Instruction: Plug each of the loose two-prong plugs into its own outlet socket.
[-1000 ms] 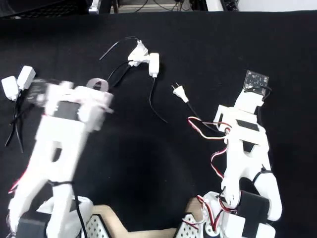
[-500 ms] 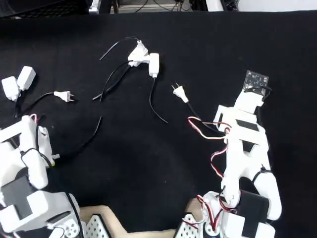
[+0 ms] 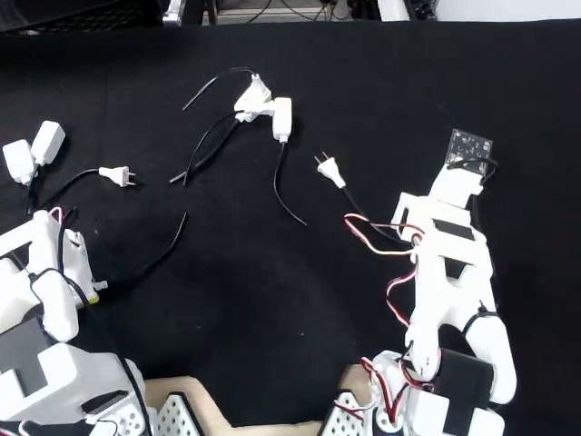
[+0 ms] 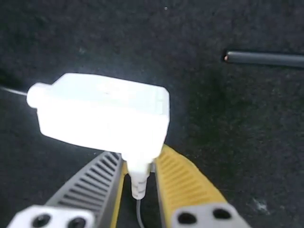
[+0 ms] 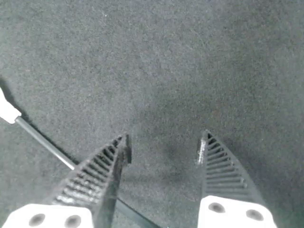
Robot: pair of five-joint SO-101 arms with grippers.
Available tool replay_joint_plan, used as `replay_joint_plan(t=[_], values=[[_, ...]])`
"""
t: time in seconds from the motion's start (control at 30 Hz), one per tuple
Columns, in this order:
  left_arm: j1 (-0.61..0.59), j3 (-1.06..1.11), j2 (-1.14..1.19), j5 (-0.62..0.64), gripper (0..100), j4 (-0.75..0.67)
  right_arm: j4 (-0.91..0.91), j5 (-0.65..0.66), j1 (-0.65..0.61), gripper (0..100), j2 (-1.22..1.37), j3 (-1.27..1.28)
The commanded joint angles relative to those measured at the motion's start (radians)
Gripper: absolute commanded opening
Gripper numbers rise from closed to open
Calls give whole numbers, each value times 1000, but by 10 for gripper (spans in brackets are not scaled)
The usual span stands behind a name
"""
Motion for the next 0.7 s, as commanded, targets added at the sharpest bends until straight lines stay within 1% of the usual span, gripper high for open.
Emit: replay_joint_plan(t=[0.0,0.13,0.23,0.47,0.67], values=[[-24,-13,44,2,32,-5,-14,-6,15,237,-8,-39],[-24,-22,44,0,32,-12,-14,-6,15,237,-8,-41],[-25,-35,46,0,32,-64,-14,-6,15,236,-8,-41],[-25,-28,46,0,30,-72,-14,-6,15,236,-8,-36],[12,-35,46,0,31,-123,-14,-6,15,234,-8,-39]])
